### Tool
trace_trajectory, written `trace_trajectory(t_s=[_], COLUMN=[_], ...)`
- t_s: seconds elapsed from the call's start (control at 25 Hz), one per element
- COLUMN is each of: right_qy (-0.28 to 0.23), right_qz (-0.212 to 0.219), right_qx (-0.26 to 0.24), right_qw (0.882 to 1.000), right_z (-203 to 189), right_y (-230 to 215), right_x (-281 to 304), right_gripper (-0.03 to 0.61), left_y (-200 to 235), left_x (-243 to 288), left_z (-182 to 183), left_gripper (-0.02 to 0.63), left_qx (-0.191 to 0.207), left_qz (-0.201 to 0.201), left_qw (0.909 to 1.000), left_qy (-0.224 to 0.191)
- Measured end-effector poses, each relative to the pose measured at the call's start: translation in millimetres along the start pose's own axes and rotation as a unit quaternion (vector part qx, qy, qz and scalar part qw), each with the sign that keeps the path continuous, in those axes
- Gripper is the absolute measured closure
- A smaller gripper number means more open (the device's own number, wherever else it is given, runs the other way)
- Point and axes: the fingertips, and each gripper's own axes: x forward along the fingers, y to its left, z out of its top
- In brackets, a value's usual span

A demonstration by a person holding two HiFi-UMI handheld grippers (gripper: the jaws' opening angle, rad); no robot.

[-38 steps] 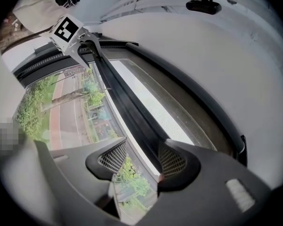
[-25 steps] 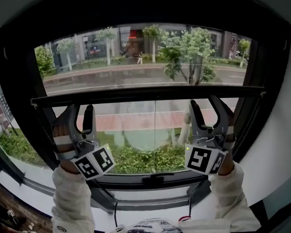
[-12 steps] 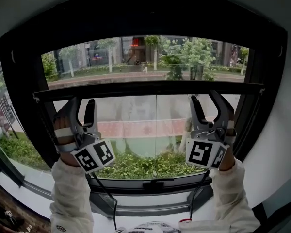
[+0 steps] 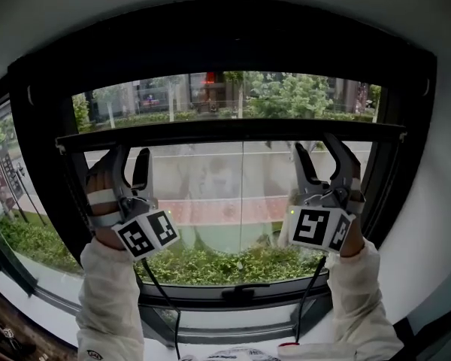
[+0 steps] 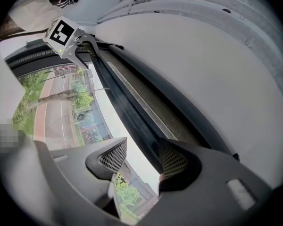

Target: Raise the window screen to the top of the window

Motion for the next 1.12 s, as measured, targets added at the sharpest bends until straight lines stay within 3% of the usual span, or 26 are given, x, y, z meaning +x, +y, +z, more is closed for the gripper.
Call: trace_trajectory(t_s=[0.48,1.12], right_qy=[-0.023,-0.035], right_qz=[-0.026,-0.017], right_qx=[-0.018,-0.015], right_qw=[0.999,0.999], right_z=[10.4,28.3], right_y=[-21.5,-51.8], right_x=[21.7,45.6], right_gripper=[0.371,0.371], left_y=[26.9,65.1], left_x=[20.5,43.5], left_z=[8.6,17.8], left_gripper=[0.391,0.391], left_qx=[0.002,0.001], left_qz=[0.023,0.027], left_qw=[0.9997,0.9995], left_qy=[-0.009,-0.015])
